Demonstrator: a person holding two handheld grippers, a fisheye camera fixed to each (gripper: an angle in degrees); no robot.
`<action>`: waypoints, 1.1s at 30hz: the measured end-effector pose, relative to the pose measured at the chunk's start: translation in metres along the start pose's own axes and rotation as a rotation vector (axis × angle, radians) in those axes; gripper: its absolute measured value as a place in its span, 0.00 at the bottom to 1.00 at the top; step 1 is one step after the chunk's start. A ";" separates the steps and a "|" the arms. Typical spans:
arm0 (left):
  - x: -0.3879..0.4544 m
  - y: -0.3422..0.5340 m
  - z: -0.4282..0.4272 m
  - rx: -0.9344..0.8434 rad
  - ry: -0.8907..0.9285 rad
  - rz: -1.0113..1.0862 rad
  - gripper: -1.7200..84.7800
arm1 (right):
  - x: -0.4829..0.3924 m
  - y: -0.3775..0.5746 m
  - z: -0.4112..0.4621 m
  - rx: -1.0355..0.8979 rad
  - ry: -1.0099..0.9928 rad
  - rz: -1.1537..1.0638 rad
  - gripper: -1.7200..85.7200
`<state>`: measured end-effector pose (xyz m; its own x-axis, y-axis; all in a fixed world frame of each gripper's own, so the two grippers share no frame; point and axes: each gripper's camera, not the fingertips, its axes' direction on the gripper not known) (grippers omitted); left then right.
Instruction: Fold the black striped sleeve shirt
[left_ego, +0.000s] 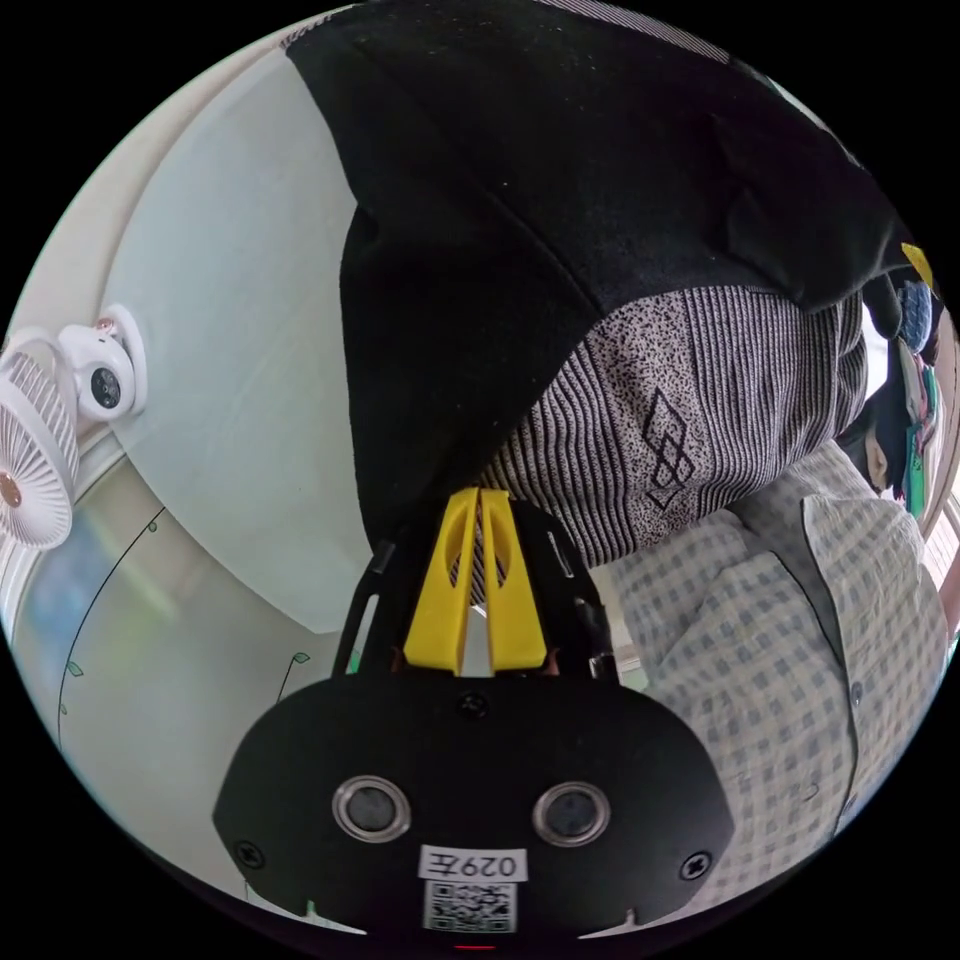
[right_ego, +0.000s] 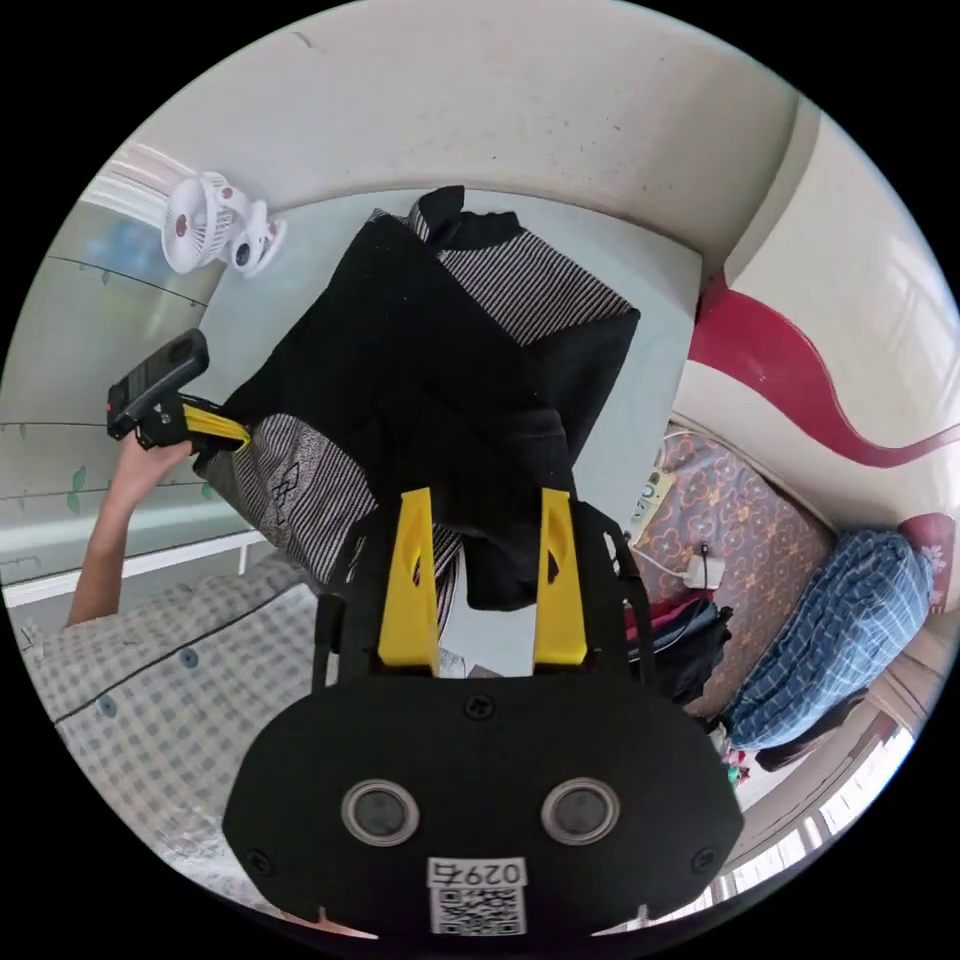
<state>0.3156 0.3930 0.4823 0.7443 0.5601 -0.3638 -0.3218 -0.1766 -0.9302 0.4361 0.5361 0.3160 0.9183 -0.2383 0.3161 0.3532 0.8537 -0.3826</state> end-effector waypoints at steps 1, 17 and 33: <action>-0.007 0.004 -0.002 0.003 0.013 0.005 0.01 | -0.007 0.012 -0.019 0.082 0.049 -0.053 0.09; 0.023 0.023 -0.188 0.388 0.349 0.490 0.27 | 0.050 0.097 -0.076 0.114 -0.483 -0.020 0.02; -0.143 0.223 -0.252 0.713 -0.029 0.064 0.04 | 0.072 0.039 -0.068 -0.102 -0.233 0.092 0.02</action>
<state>0.2845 0.0698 0.3151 0.6985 0.5891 -0.4062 -0.6759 0.3567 -0.6450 0.5285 0.5212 0.2648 0.8859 -0.0387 0.4623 0.2969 0.8130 -0.5009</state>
